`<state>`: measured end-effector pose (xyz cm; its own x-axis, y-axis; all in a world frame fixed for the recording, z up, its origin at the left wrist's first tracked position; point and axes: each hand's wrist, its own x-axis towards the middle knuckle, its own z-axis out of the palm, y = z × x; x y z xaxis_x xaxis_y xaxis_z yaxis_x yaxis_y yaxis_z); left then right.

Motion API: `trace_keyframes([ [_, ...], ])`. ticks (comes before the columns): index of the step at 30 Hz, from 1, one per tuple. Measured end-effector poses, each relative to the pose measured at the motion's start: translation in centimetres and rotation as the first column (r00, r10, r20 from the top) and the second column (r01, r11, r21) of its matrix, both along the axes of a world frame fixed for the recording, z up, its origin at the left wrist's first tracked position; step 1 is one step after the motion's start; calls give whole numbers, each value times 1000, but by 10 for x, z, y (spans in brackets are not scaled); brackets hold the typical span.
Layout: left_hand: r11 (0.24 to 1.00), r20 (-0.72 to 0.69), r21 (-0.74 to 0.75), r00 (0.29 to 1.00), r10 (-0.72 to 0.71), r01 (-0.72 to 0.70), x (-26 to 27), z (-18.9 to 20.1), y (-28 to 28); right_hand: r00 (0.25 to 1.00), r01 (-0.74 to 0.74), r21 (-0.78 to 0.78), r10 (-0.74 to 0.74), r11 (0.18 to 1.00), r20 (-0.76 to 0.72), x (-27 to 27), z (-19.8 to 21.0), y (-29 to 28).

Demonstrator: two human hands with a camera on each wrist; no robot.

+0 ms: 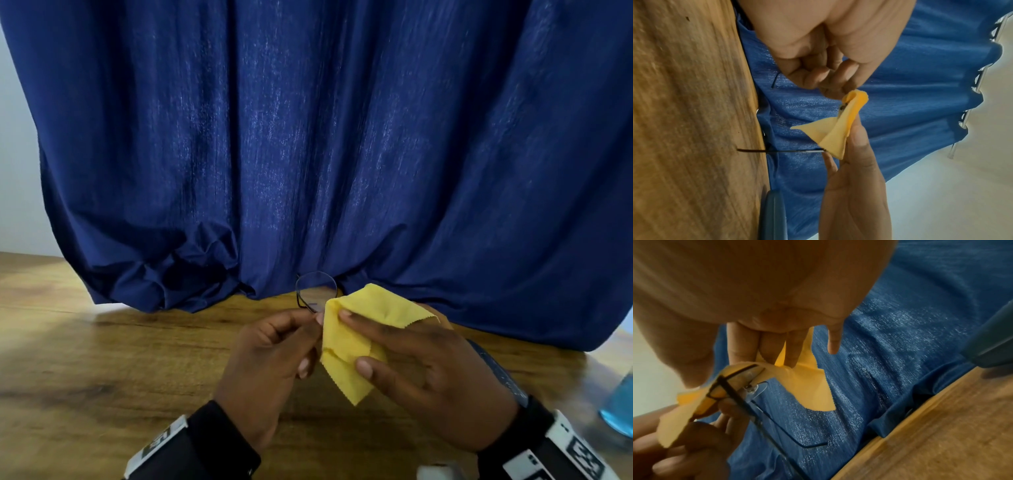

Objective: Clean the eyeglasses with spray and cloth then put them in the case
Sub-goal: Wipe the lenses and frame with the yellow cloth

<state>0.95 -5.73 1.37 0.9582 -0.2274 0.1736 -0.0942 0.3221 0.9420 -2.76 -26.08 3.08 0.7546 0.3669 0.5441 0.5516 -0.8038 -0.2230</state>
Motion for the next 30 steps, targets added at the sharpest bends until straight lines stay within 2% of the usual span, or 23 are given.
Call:
trace_keyframes([
  [5,995,-46,-69,997,67,-70,8,2,5,998,-52,34,51,998,28,-4,-2,0],
  [9,985,-41,-114,992,123,-127,12,5,12,999,-19,35,17,999,35,-1,-3,-2],
  [17,1000,8,4,1000,18,-18,1,1,0,999,18,0,-18,1000,-36,1,-1,-4],
  [21,998,-1,-29,999,49,-49,1,1,-1,999,-9,-53,6,999,-50,-5,3,1],
  [27,983,-27,-109,989,146,-148,12,5,12,999,-34,2,34,999,7,-4,0,-1],
  [30,984,-16,-115,990,138,-139,12,7,13,1000,-24,33,24,999,-1,-2,0,-3],
])
